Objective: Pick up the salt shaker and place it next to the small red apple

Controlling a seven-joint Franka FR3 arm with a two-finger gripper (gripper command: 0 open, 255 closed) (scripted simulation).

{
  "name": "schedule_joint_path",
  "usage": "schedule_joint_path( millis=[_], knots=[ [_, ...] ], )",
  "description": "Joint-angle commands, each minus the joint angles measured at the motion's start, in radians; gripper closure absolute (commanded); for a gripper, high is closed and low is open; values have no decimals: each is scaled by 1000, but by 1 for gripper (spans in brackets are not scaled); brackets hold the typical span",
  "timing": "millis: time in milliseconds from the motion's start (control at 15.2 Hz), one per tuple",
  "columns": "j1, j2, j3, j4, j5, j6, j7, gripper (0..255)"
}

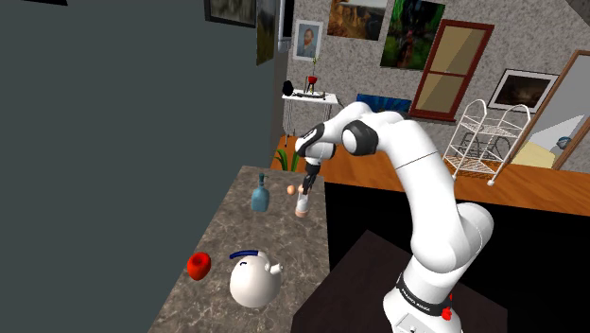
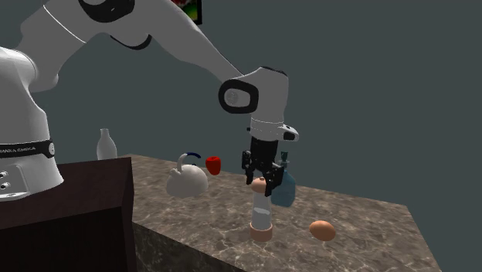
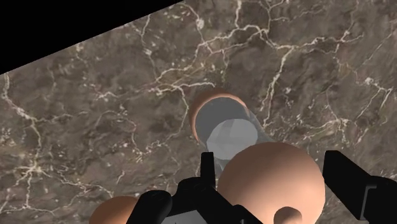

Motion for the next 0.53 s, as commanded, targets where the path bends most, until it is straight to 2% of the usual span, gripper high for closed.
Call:
schedule_joint_path(
  millis=[0,462],
  knots=[
    [3,-15,-4,-3,-4,-11,4,255],
    [14,-81,-21,-18,-24,-61,19,255]
  ],
)
